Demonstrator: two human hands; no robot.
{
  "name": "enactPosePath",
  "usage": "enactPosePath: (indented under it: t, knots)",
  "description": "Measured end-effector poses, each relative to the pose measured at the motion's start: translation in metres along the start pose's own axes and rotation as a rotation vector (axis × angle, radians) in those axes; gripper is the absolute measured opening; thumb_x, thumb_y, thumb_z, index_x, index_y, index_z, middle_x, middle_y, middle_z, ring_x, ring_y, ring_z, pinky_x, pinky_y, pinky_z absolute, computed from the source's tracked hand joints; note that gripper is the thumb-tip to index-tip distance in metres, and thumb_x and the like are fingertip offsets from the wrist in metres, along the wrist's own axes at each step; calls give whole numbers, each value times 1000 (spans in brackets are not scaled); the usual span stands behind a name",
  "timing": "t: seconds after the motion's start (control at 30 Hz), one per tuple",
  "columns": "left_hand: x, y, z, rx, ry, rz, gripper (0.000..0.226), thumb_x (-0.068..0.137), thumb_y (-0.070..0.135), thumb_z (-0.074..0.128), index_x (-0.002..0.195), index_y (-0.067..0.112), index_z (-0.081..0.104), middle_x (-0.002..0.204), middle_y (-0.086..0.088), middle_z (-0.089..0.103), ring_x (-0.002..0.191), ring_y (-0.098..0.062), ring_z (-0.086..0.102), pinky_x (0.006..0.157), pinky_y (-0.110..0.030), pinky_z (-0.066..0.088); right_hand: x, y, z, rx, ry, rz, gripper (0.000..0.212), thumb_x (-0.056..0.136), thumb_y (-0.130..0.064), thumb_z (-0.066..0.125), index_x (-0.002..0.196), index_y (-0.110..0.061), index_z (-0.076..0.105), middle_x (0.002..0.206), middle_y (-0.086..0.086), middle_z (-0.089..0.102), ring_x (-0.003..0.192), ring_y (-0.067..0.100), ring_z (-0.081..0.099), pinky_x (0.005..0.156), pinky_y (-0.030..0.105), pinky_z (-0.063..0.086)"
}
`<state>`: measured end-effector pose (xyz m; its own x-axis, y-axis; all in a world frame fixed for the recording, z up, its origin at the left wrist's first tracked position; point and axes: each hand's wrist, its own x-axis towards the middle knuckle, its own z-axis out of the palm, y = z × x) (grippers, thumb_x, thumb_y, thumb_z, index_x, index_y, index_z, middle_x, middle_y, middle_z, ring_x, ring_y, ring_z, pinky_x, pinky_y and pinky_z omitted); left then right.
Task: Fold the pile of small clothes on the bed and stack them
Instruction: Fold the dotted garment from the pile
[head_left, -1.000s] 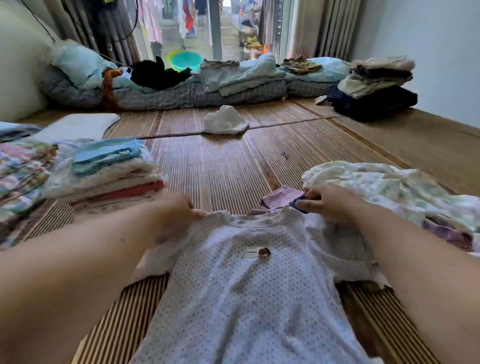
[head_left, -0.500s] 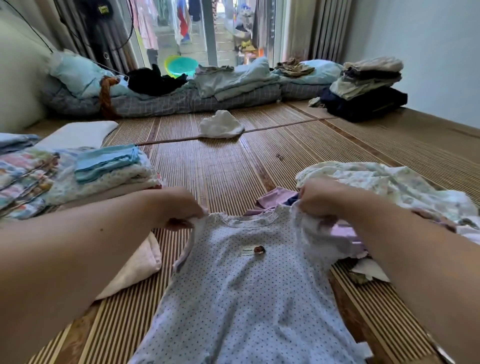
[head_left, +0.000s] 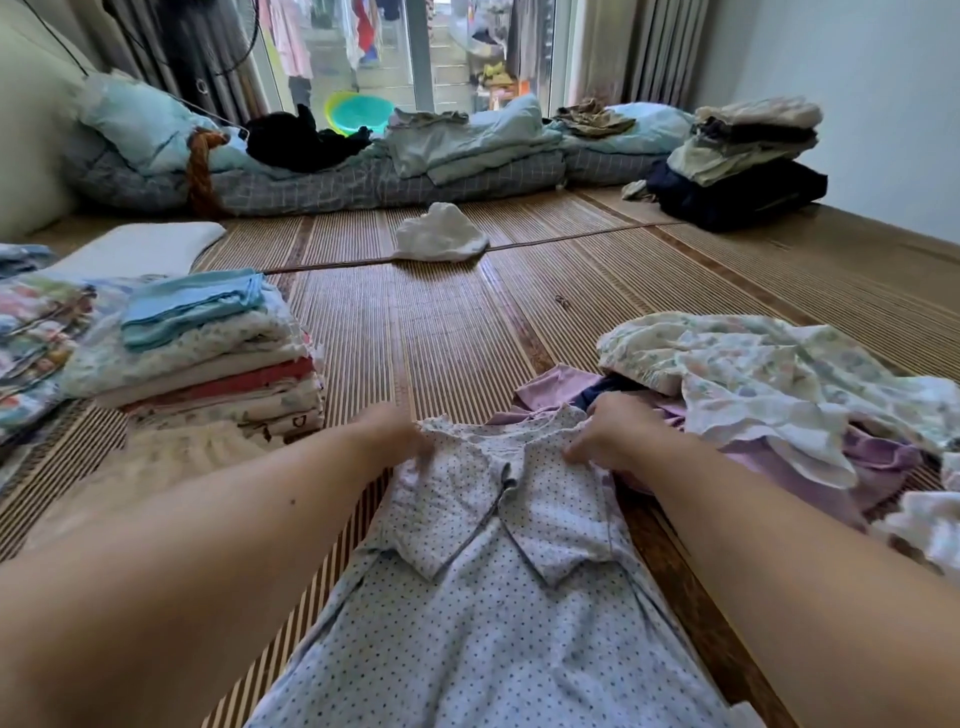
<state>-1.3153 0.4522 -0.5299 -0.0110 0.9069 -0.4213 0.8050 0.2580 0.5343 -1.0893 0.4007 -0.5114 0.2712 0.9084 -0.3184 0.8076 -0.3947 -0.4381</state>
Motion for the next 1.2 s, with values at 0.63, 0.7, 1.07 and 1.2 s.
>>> enactPosePath:
  t: [0.63,0.7,1.07,1.2]
  knots:
    - [-152,-59,-56,486,139,573,13,84,33,67,75,36,58,67,12,54,61,1,48,58,-15,38,-158,45,-23,80,167,-424,19,78,-18,73,69,-23,57,65,-6,60,60,7,52,53,17,36]
    - [-167,-82,-45,486,63,552,16,80,32,71,73,40,59,72,15,60,69,2,53,63,-16,41,-187,59,-5,-7,110,-407,19,77,-14,68,69,-25,56,69,-7,60,66,11,55,55,18,37]
    - [-183,-125,4,465,-58,461,50,83,30,61,130,45,51,134,10,52,119,-11,50,103,-33,42,-210,69,48,-259,-41,-230,54,86,-70,30,110,-31,59,114,-4,63,105,19,57,93,45,44]
    - [-202,-115,14,619,1,459,43,85,54,50,127,46,51,124,15,58,112,-14,43,96,-37,40,-184,66,49,-375,-45,-188,51,93,-61,28,133,-36,47,144,-4,45,133,22,40,111,65,14]
